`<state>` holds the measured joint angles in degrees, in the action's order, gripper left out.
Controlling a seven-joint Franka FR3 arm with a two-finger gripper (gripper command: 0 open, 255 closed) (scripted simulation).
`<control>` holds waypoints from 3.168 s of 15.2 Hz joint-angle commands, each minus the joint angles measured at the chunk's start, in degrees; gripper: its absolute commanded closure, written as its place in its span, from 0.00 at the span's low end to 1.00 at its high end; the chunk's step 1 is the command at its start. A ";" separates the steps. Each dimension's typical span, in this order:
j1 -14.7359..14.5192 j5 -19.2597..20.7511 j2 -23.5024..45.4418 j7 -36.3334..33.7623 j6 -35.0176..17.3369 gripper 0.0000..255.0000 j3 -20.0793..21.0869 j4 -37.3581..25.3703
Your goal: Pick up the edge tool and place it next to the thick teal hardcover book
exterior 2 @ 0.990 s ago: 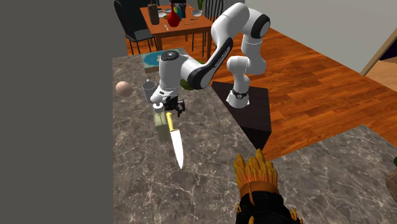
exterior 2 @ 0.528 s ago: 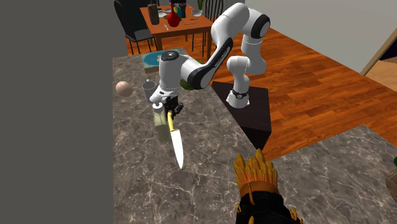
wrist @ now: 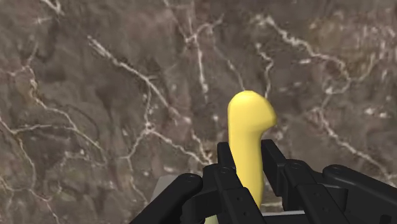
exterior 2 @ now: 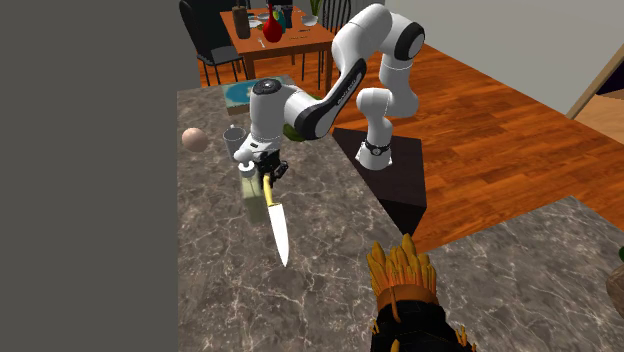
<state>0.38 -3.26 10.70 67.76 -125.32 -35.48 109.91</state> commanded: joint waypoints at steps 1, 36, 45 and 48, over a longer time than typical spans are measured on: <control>-0.14 0.35 -0.47 -0.23 1.05 1.00 -0.06 -0.60; 12.85 -3.30 -0.69 21.80 14.72 1.00 -8.81 -13.89; 25.46 -12.31 8.85 36.53 18.36 1.00 -10.92 -23.80; 30.97 -15.58 12.94 40.87 20.45 1.00 -10.61 -28.86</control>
<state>29.06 -17.25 21.53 107.00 -105.82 -46.39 83.56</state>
